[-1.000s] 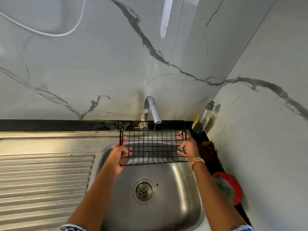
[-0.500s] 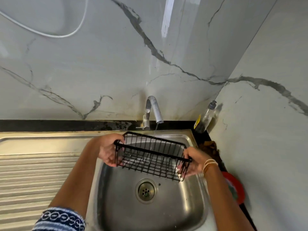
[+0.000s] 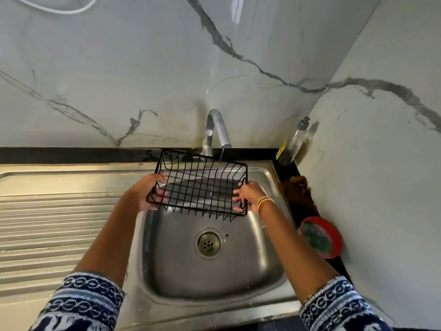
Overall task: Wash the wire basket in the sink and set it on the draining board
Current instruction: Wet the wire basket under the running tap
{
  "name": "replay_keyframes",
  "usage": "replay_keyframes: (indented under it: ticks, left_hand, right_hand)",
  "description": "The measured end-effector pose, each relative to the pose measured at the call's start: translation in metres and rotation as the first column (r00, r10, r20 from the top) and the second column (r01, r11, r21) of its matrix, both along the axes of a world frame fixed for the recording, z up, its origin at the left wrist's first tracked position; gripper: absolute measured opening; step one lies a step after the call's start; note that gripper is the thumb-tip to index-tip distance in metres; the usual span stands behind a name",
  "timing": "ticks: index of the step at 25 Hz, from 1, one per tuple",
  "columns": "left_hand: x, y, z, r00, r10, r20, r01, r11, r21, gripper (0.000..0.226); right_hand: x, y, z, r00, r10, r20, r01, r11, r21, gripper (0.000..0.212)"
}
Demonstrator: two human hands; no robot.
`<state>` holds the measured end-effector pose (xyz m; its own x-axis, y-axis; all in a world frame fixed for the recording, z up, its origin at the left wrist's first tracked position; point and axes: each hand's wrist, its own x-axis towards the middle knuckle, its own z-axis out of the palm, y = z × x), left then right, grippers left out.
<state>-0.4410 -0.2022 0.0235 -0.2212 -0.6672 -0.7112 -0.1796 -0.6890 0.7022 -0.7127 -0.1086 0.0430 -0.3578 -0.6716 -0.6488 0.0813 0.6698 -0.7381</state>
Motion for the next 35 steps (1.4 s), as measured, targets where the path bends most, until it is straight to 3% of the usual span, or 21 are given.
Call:
replay_keyframes:
  ticks: [2,5,8,12,15,18,20,22,24,26,28,31,33,35]
  left_hand:
    - [0.007,-0.004,0.017,0.977,-0.195,0.086,0.177,0.967,0.183,0.025]
    - [-0.003,0.006,0.024,0.959,-0.284,-0.003,0.269,0.903,0.334,0.034]
    - [-0.037,0.034,0.013,0.972,-0.192,-0.133,0.221,0.939,0.262,0.035]
    - [-0.068,0.054,-0.001,0.979,0.107,-0.172,-0.105,0.994,0.018,0.044]
    - [-0.052,0.036,0.017,0.982,0.165,-0.091,-0.182,0.957,-0.225,0.037]
    - [-0.029,0.005,0.049,0.986,0.073,0.15,-0.017,0.939,-0.343,0.029]
    - [-0.021,-0.01,0.065,0.951,-0.06,0.303,0.137,0.961,-0.238,0.035]
    - [-0.022,-0.011,0.075,0.918,-0.245,0.313,0.269,0.962,-0.037,0.033]
    - [-0.025,-0.004,0.074,0.902,-0.399,0.167,0.377,0.914,0.147,0.021]
    - [-0.027,0.009,0.053,0.901,-0.432,-0.029,0.424,0.867,0.262,0.033]
    - [-0.032,0.028,0.022,0.924,-0.343,-0.172,0.377,0.894,0.243,0.041]
    - [-0.04,0.052,-0.016,0.962,-0.115,-0.246,0.131,0.99,0.049,0.047]
    - [-0.034,0.054,-0.021,0.963,0.023,-0.268,-0.045,0.996,-0.078,0.06]
    - [-0.018,0.041,-0.014,0.958,0.114,-0.265,-0.163,0.971,-0.175,0.061]
  right_hand:
    - [-0.005,0.013,0.008,0.996,0.066,0.058,-0.075,0.982,0.171,0.034]
    - [-0.03,0.026,0.024,0.988,0.151,0.009,-0.147,0.945,0.293,0.025]
    - [-0.064,0.011,0.036,0.969,0.15,-0.198,-0.096,0.961,0.259,0.02]
    - [-0.075,-0.028,0.019,0.841,0.049,-0.538,-0.063,0.998,-0.008,0.017]
    - [-0.039,-0.029,-0.013,0.949,-0.08,-0.304,0.037,0.989,-0.146,0.019]
    - [0.012,-0.004,-0.047,0.985,-0.153,0.08,0.161,0.98,-0.117,0.028]
    - [0.026,0.018,-0.054,0.958,-0.139,0.25,0.151,0.988,-0.03,0.031]
    - [0.012,0.038,-0.049,0.953,-0.077,0.292,0.062,0.996,0.062,0.037]
    - [-0.019,0.047,-0.038,0.968,-0.057,0.243,0.013,0.984,0.178,0.03]
    - [-0.052,0.044,-0.022,0.996,-0.037,0.087,0.012,0.963,0.269,0.023]
    - [-0.076,0.026,-0.014,0.991,0.014,-0.13,0.021,0.964,0.264,0.019]
    - [-0.078,-0.006,-0.018,0.911,-0.006,-0.412,-0.006,1.0,-0.027,0.013]
    - [-0.054,-0.017,-0.029,0.929,-0.086,-0.36,0.011,0.979,-0.206,0.017]
    - [-0.023,-0.014,-0.045,0.97,-0.123,-0.212,0.066,0.964,-0.257,0.017]
